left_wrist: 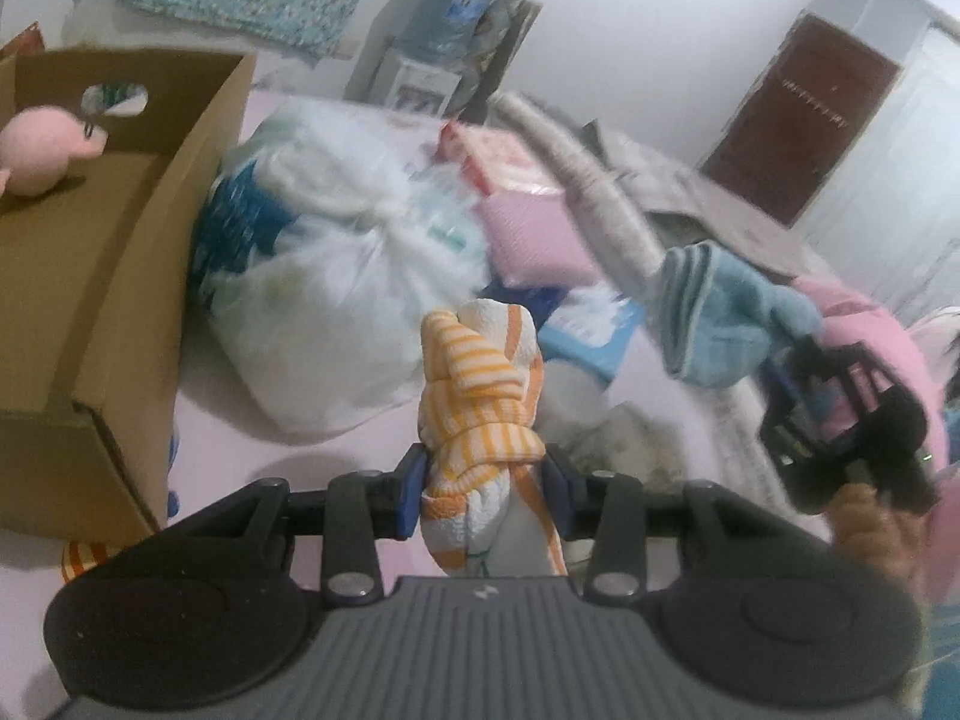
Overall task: Organize soft objects
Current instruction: 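Carry the striped bundle and blue towel over the cardboard box with both grippers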
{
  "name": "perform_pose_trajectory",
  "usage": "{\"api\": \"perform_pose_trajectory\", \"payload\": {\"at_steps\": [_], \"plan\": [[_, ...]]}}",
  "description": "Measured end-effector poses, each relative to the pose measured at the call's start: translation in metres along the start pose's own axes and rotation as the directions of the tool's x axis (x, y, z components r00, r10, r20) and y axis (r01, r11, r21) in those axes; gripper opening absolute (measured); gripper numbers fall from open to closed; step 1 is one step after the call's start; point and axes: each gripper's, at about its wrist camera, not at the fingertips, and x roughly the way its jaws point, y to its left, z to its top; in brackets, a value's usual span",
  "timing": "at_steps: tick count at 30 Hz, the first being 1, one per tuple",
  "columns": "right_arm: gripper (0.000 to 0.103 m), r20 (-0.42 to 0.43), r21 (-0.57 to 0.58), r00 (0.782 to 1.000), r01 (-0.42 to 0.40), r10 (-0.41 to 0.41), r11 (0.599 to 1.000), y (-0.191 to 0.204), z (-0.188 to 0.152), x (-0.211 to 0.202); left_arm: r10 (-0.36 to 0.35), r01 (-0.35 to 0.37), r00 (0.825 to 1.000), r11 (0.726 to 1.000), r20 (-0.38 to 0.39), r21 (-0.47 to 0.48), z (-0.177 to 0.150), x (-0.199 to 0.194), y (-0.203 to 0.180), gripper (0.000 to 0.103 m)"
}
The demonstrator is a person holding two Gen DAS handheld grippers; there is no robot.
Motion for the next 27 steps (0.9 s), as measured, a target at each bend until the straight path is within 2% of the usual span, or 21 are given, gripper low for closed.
{"api": "perform_pose_trajectory", "payload": {"at_steps": [4,6,11,15,18,23,27], "plan": [[0.020,-0.038,-0.038,0.997,-0.061,0.060,0.997,0.016,-0.002,0.002,-0.046,0.046,0.998,0.999,0.034,-0.013,0.010,-0.020,-0.006,0.041],[0.020,-0.065,-0.060,0.994,-0.088,0.084,0.994,0.027,-0.004,0.003,-0.045,0.046,0.997,0.999,0.061,-0.008,0.016,-0.034,-0.006,0.041],[0.020,-0.149,-0.115,0.982,-0.131,0.114,0.985,0.058,-0.017,0.008,0.027,-0.028,0.988,1.000,0.150,0.003,0.031,-0.072,0.001,0.041],[0.020,-0.252,-0.147,0.960,-0.163,0.122,0.976,0.081,-0.030,0.033,0.122,-0.120,0.970,0.993,0.211,-0.021,0.042,-0.101,0.017,0.041],[0.020,-0.344,-0.168,0.934,-0.166,0.100,0.972,0.095,-0.042,0.070,0.193,-0.187,0.954,0.981,0.231,-0.050,0.051,-0.116,0.035,0.041],[0.020,-0.501,-0.248,0.866,-0.156,0.011,0.956,0.125,-0.070,0.137,0.333,-0.324,0.917,0.943,0.219,-0.076,0.081,-0.125,0.077,0.041],[0.020,-0.584,-0.306,0.809,-0.156,-0.057,0.939,0.143,-0.091,0.193,0.388,-0.375,0.900,0.921,0.197,-0.104,0.112,-0.122,0.114,0.041]]}}
